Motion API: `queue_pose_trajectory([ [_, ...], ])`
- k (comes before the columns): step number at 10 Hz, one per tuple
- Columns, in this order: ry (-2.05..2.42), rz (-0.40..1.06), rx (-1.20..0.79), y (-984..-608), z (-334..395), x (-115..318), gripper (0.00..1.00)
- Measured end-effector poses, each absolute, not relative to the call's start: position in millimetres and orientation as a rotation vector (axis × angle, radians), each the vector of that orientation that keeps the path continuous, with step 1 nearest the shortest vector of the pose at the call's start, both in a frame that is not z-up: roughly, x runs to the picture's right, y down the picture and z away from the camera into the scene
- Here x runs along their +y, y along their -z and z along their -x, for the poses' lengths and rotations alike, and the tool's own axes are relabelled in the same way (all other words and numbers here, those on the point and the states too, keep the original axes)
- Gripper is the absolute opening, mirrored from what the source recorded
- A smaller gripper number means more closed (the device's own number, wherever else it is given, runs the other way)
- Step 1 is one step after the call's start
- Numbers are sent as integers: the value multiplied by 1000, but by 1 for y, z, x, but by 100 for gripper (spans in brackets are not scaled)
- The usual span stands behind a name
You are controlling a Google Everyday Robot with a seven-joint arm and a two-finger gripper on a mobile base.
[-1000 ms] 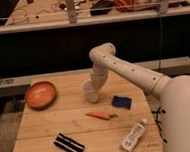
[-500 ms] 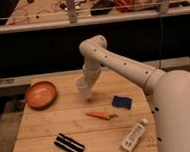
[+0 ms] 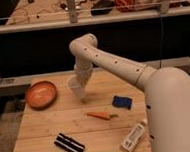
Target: Place the ceramic cup in the ceramic bowl
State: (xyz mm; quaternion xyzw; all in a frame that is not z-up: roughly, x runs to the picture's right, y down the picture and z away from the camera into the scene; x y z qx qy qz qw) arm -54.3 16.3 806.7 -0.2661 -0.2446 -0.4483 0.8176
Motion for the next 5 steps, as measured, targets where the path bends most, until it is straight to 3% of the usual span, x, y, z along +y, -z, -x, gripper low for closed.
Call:
queue_pose_trajectory([
  [5,1000,554,-532,-807,94,14,5],
])
